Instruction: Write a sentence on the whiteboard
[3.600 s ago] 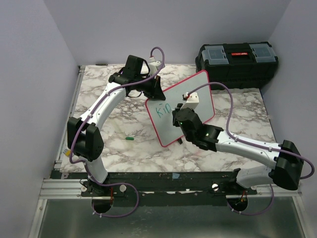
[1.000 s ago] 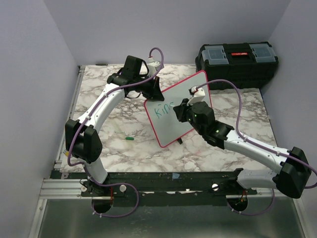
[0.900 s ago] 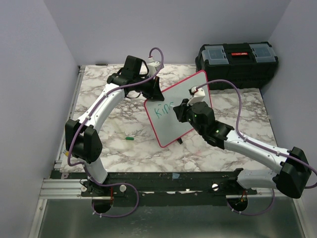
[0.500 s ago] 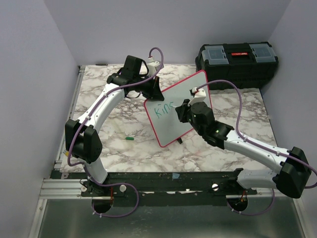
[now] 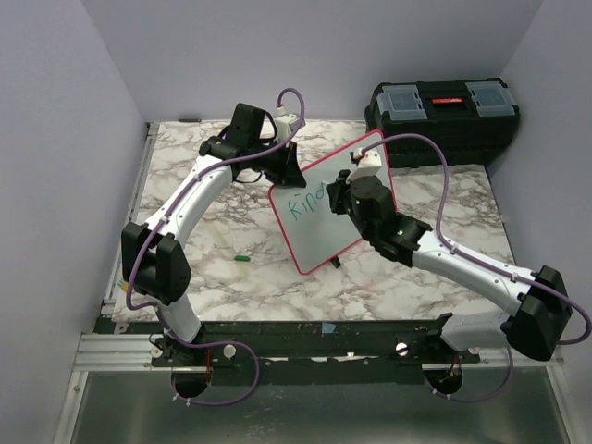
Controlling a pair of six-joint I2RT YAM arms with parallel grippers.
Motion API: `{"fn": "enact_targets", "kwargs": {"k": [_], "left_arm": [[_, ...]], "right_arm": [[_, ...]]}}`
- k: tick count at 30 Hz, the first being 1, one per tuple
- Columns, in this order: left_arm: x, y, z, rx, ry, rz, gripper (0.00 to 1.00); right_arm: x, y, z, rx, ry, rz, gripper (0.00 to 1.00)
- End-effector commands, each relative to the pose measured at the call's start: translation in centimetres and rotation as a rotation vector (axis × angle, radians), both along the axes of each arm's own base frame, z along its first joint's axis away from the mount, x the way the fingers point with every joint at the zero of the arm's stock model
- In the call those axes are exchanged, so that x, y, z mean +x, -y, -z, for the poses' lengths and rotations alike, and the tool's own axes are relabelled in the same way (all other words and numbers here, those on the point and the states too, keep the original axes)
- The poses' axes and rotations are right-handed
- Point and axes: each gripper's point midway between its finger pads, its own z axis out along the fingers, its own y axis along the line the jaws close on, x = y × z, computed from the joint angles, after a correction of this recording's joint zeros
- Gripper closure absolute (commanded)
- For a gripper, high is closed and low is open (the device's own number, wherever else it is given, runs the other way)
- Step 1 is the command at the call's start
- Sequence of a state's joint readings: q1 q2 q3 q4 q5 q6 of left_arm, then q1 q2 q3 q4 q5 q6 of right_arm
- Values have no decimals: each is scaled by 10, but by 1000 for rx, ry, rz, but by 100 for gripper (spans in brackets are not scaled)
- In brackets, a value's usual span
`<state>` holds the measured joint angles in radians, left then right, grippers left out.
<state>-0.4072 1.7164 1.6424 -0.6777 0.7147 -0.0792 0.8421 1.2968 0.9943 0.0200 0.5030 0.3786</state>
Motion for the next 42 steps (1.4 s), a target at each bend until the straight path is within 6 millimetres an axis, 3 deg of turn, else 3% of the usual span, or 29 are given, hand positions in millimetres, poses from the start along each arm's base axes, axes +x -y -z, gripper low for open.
{"fn": "enact_targets", "kwargs": {"k": [1, 7, 20, 24, 29, 37, 42], "left_arm": [[6, -3, -20, 20, 118, -12, 100], [6, -3, -20, 20, 118, -12, 100], [7, -2, -22, 17, 119, -12, 100], [6, -2, -22, 17, 118, -11, 100], [5, -2, -21, 20, 118, -11, 100], [5, -3, -21, 22, 120, -14, 100], [4, -3, -22, 21, 122, -14, 100]], "right_arm": [[14, -3, -8, -7, 28, 32, 99], [13, -4, -9, 6, 30, 25, 99], [-17, 9, 42, 20, -78, -19, 99], [-20, 12, 49, 12, -89, -11, 99], [-17, 15, 40, 13, -69, 2, 99], [-18, 24, 5, 58, -1, 26, 99], [-15, 27, -2, 61, 18, 47, 99]]}}
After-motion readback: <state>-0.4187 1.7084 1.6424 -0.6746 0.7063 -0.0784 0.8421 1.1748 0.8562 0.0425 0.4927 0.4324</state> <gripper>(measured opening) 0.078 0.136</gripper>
